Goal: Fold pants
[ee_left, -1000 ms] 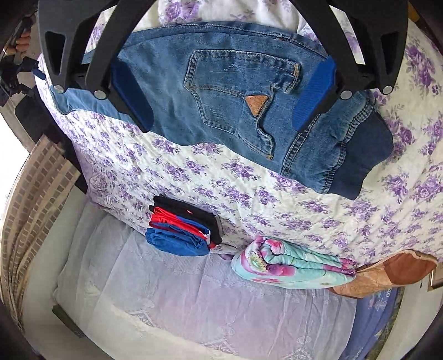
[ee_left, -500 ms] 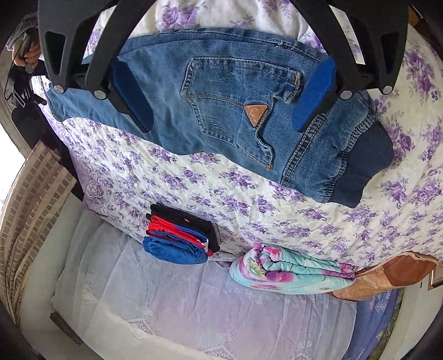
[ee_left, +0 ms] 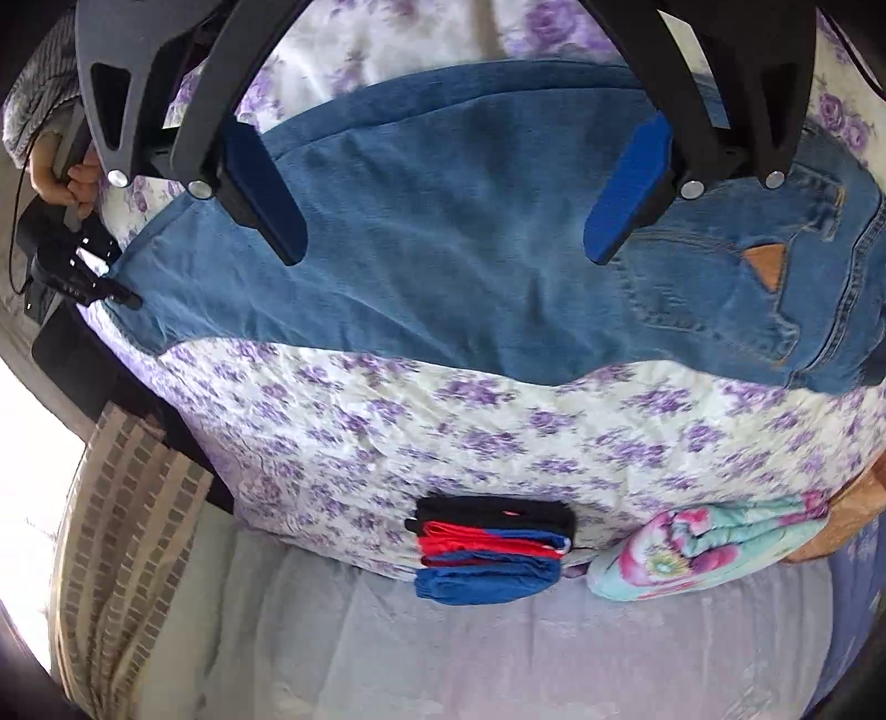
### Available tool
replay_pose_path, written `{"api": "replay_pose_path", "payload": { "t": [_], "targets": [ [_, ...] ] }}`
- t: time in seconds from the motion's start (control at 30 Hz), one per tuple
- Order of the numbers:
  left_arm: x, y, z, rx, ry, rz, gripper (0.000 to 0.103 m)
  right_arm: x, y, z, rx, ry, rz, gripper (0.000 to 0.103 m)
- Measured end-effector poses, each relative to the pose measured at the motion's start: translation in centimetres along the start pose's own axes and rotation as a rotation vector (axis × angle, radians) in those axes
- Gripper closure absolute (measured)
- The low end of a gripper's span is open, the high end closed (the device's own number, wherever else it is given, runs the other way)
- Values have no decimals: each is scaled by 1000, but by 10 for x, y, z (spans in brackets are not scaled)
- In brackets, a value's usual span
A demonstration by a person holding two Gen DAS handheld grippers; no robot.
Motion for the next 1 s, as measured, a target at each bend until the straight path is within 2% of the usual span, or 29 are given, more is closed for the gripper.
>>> {"api": "replay_pose_path", "payload": {
  "t": [0.07,0.1,0.13,0.17,0.23,0.3,0.43,0.47,0.6,0.73,0.83,1.0],
  "targets": [
    [-15,2,-10,-5,-45,-64,5,-3,0,1,8,-9,-3,82],
    [-15,7,-19,11,-93,-95,5,-3,0,1,8,-13,-2,82],
    [-10,17,-32,56,-156,-134,5,-3,1,1,5,-14,2,82],
    [-4,32,-47,116,-182,-148,4,-2,1,1,1,-14,11,82],
    [4,35,-46,111,-148,-74,4,-2,2,2,-7,-16,32,83],
    [10,33,-40,113,-143,-51,4,-2,3,4,-8,-21,33,83],
    [24,26,-16,53,-92,45,5,-2,3,7,-2,-40,14,84],
    [32,22,-7,34,-94,65,5,-2,3,8,-2,-44,6,84],
    [95,-9,33,-54,-185,153,4,11,-4,14,-23,-61,25,88],
    [181,-37,79,-144,-315,283,4,47,-10,22,-78,-48,177,89],
    [236,-40,113,-206,-376,403,4,87,-9,29,-124,-41,340,89],
    [290,-35,143,-247,-468,474,5,176,16,37,-185,-71,682,90]
  ]
}}
Point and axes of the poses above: each gripper's, at about its wrist camera, not at the fingertips, and z roughly against the way its jaws point, x to its left, y to its underside, the point moved 10 cm from there along -z, roughly the way its jaws point, and after that the axes turned 10 degrees about -x, right-handed, at the moved point
